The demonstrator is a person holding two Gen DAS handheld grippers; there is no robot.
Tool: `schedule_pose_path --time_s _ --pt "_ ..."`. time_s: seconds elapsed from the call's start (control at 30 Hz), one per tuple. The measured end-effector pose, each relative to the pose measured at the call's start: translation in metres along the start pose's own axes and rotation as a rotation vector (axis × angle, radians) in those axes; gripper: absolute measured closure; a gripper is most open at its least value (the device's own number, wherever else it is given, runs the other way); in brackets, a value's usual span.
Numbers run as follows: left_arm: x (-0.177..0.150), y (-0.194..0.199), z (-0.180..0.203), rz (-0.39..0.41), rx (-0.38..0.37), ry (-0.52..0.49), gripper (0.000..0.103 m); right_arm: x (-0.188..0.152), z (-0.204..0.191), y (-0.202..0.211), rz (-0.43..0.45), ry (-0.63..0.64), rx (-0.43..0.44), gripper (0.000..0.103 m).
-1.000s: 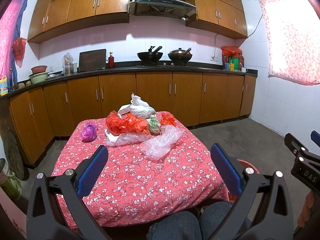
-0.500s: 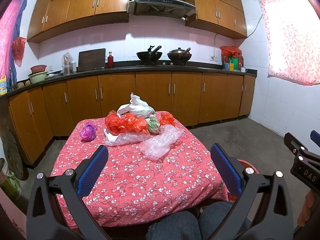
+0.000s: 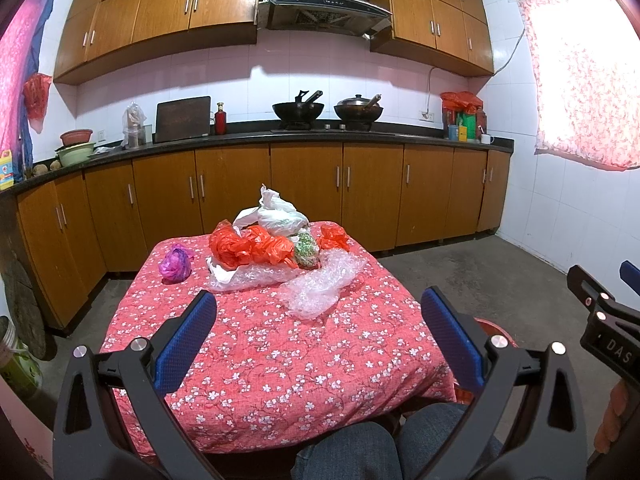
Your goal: Collect trash
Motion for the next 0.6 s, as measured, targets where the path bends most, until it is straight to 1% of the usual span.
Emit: schedule_pose_path --time_s 0.6 --pt "-0.0008 -0.0013 -0.0006 -0.002 0.002 0.002 0.002 0.0024 -0.0014 -0.0010 -0.004 0.003 0.003 0.004"
Point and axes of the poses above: each gripper's, at about its wrist camera, not at the fingertips, and y roughly against the way its jaws point, z to its right, x to its top, the point moved 1 cm from there along -y, roughly the way its jaws point, and after that the axes turned 14 degrees about -z, right-handed, at the moved point
